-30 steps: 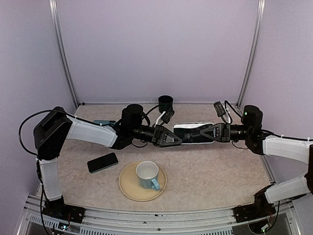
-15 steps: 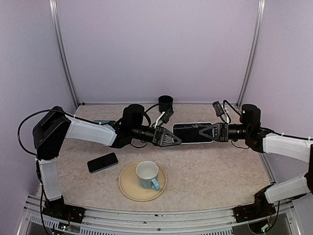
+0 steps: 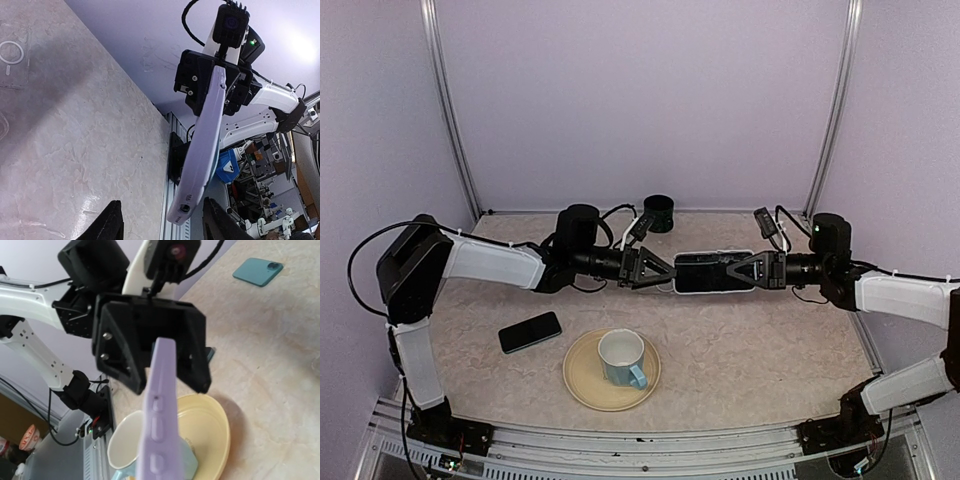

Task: Put the phone into the phone case
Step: Press the phone at the bottom corners of the phone case.

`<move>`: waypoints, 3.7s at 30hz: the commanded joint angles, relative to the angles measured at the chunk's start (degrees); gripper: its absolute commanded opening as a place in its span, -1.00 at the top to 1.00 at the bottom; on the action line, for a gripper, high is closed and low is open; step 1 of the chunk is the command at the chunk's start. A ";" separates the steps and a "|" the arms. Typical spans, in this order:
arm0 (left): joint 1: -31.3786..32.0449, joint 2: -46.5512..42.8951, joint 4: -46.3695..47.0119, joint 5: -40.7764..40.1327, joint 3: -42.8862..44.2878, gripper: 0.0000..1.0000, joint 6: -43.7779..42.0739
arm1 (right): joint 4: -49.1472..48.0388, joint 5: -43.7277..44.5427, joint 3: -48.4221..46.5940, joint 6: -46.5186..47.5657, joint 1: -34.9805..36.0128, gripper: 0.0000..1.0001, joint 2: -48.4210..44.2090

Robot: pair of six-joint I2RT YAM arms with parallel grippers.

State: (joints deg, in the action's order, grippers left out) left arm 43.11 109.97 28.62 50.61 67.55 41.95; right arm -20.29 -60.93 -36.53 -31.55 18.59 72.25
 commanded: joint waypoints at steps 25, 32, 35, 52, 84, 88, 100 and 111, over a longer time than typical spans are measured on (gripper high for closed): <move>0.88 3.90 -0.61 4.07 8.11 0.04 -0.95 | -6.69 -4.18 1.38 -2.21 0.13 1.00 1.84; 1.19 4.19 -1.23 4.94 8.30 0.60 -1.41 | -6.28 -3.77 1.47 -1.74 0.13 1.00 1.87; 1.07 4.29 -0.81 4.77 8.01 0.99 -1.12 | -5.39 -3.50 1.33 -1.01 0.13 1.00 1.84; -2.23 5.32 30.21 10.88 2.09 0.79 27.04 | 0.07 0.86 1.55 5.97 0.33 1.00 0.62; 4.23 0.94 -44.23 -16.34 25.81 -0.98 -40.92 | 1.32 -3.03 -1.87 1.09 4.53 1.00 6.51; 8.31 -1.45 -45.20 -26.96 24.17 -0.98 -48.95 | 0.80 -2.51 -2.11 -0.41 4.53 1.00 6.88; 16.39 -8.43 -31.19 -41.84 12.04 -0.98 -66.18 | 2.36 -0.86 -2.41 -1.68 4.70 1.00 5.80; 20.90 -7.19 -24.64 -49.64 9.28 -0.98 -73.20 | 3.71 0.15 -2.40 -1.85 5.03 1.00 4.40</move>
State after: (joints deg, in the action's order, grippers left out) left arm 63.75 102.06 -0.67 3.53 76.86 -27.97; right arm -15.86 -60.38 -36.97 -32.95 22.79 78.74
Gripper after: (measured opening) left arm 0.989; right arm 0.089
